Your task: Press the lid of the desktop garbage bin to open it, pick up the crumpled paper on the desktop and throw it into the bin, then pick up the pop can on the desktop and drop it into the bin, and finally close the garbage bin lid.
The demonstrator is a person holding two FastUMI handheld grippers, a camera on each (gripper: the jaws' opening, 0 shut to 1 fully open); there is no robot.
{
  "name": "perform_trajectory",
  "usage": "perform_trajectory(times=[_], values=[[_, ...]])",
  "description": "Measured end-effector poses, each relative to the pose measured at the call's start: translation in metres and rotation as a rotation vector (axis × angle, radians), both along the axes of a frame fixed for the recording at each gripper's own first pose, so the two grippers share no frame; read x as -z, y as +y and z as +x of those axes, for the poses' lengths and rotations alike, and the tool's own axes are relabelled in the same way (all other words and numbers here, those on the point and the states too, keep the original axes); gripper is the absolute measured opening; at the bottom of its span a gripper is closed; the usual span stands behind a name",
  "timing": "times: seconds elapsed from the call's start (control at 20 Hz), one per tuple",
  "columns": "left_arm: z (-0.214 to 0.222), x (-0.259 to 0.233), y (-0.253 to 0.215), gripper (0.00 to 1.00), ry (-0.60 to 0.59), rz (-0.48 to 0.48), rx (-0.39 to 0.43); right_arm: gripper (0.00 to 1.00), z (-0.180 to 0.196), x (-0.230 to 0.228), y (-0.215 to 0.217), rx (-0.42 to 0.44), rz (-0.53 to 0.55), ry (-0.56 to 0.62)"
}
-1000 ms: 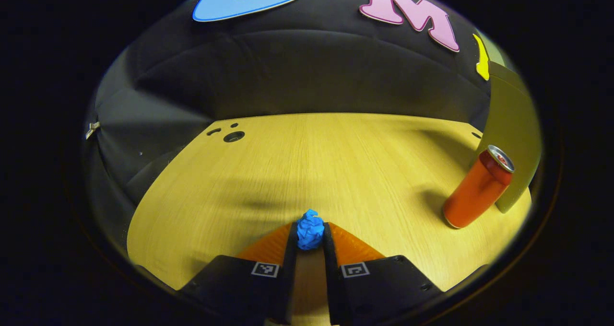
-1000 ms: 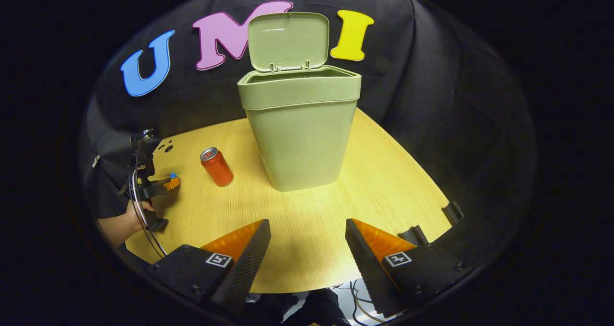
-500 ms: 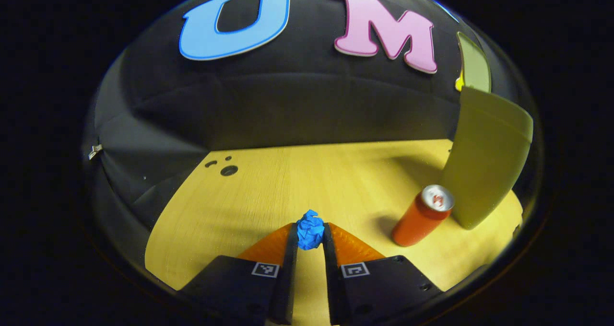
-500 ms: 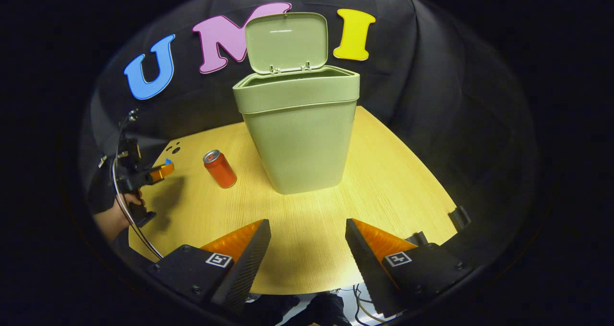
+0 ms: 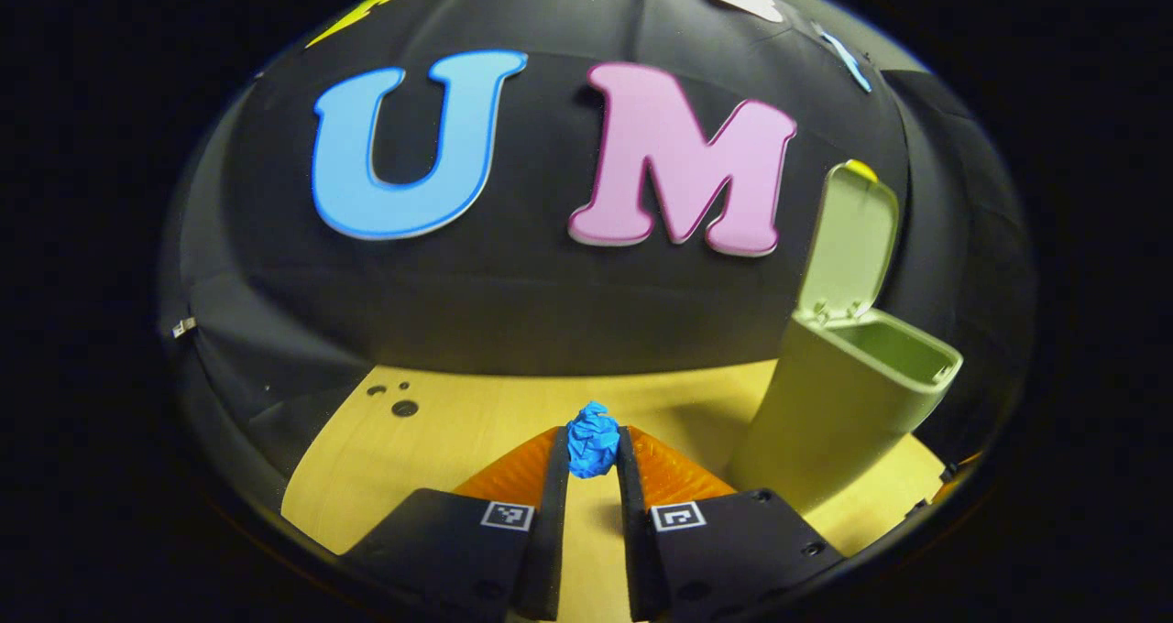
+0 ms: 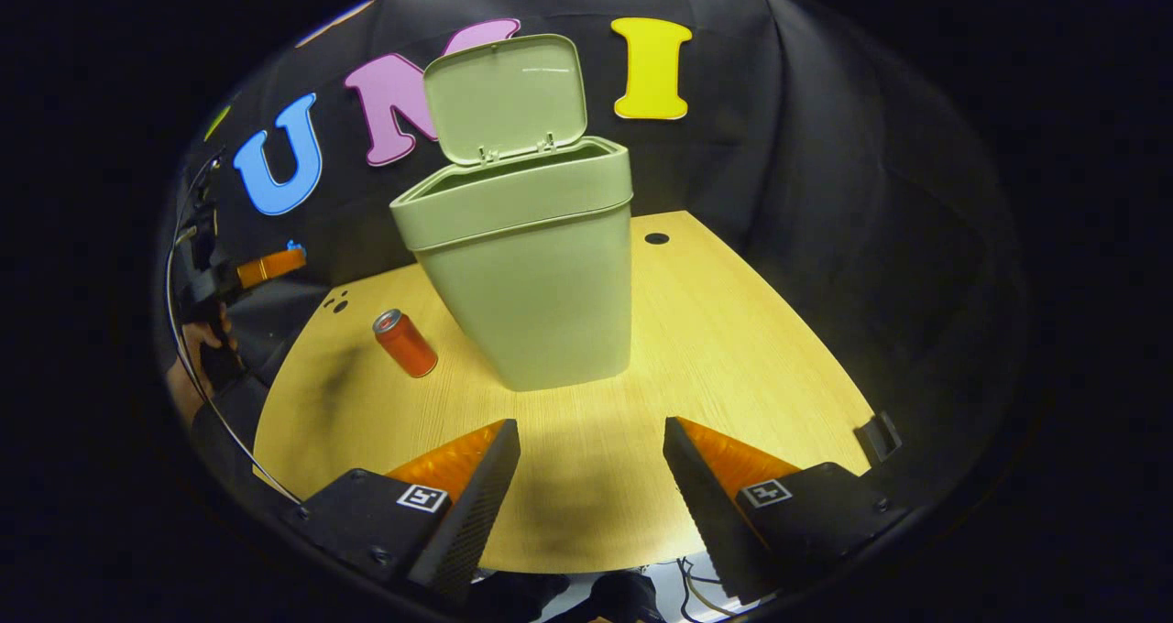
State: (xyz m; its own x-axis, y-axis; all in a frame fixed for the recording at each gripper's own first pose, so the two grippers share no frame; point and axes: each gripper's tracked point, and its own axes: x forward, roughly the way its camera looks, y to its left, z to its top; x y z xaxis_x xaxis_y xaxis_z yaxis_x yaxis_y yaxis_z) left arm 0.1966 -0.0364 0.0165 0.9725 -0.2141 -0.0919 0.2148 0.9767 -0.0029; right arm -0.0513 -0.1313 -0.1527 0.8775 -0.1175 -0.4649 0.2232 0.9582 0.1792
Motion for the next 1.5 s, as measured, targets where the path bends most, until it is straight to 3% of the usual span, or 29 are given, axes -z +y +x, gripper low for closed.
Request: perform_trajectory(times=[0.05, 0.1, 0.55, 0.7, 0.85, 1.2, 1.5], values=[[-0.005, -0.013, -0.017, 0.28, -0.020, -0.005, 0.022, 0.99, -0.002, 0.002, -0.005, -0.008, -0.008, -0.003], [-0.009, -0.025, -0.033, 0.32, -0.036, -0.011, 0.045, 0.99, -0.004, 0.004, -0.010, -0.018, -0.014, -0.005], [-0.040, -0.062, -0.170, 0.32, -0.094, -0.060, 0.183, 0.99, -0.017, 0.026, -0.044, -0.089, 0.017, -0.003], [-0.037, -0.061, -0.198, 0.28, -0.100, -0.069, 0.209, 0.99, -0.014, 0.020, -0.052, -0.116, 0.000, -0.027], [-0.035, -0.054, -0.221, 0.33, -0.085, -0.070, 0.237, 0.99, -0.009, 0.012, -0.061, -0.130, -0.013, -0.061], [-0.024, -0.043, -0.251, 0.30, -0.058, -0.021, 0.259, 0.99, -0.002, 0.015, -0.061, -0.171, -0.009, -0.065], [-0.022, -0.034, -0.256, 0.55, -0.046, -0.011, 0.266, 0.99, 0.002, 0.015, -0.059, -0.209, -0.037, -0.068]])
